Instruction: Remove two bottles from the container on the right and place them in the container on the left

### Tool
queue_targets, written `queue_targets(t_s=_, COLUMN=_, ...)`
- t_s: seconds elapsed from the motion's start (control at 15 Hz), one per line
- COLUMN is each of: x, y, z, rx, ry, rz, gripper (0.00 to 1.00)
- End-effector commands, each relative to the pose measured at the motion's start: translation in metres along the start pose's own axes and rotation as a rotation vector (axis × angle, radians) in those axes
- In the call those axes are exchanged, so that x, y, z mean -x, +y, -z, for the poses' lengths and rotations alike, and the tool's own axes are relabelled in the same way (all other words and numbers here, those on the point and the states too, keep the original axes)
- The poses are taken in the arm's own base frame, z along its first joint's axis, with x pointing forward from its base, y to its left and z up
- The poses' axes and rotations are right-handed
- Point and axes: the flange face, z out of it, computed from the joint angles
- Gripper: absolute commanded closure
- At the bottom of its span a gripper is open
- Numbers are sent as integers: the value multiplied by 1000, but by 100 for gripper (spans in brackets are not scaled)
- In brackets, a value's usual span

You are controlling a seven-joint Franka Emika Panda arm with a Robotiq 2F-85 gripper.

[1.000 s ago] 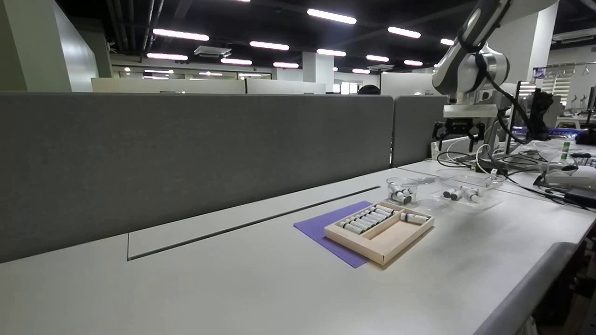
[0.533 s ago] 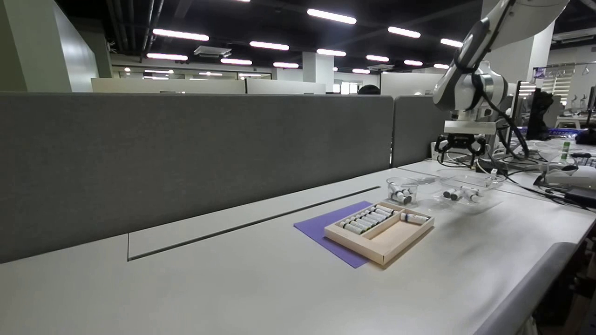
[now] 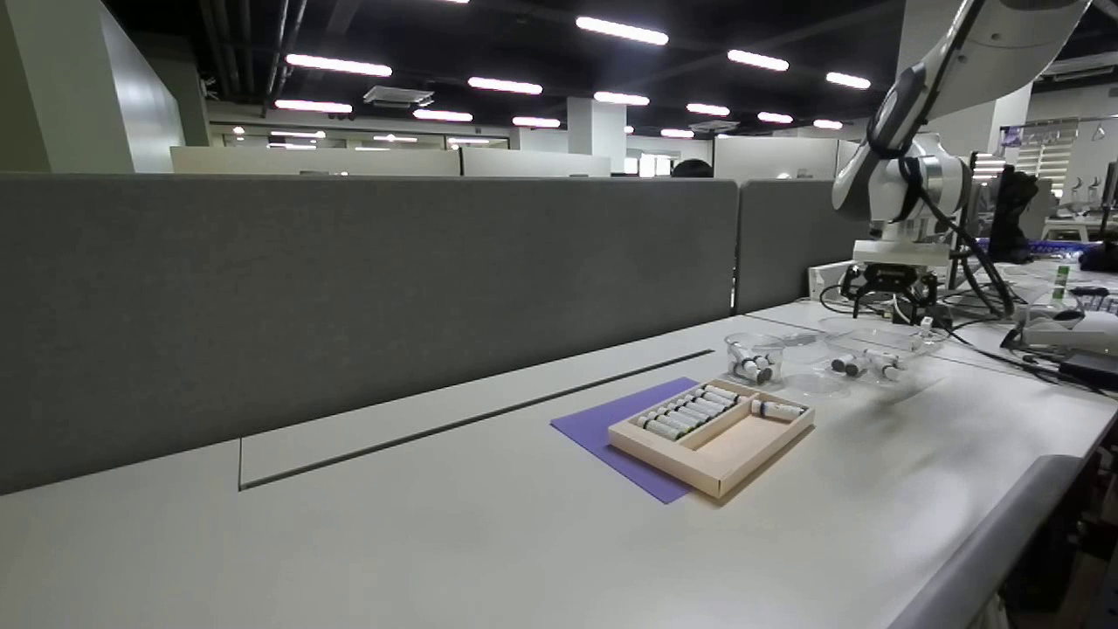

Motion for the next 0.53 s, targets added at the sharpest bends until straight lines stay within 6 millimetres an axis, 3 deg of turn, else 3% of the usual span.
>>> queue_targets(t_s=0.0, x=-3, y=1, z=-1, rx=7, ry=-6, rz=-7, gripper=0)
queue_targets(t_s=0.27, x=-5, y=-1, z=1, rx=6, ry=-8, rz=-14, gripper=0)
queue_targets(t_s=0.47, x=-6, y=-2, z=-15, rx=-10, ry=-16, rz=9, gripper=0)
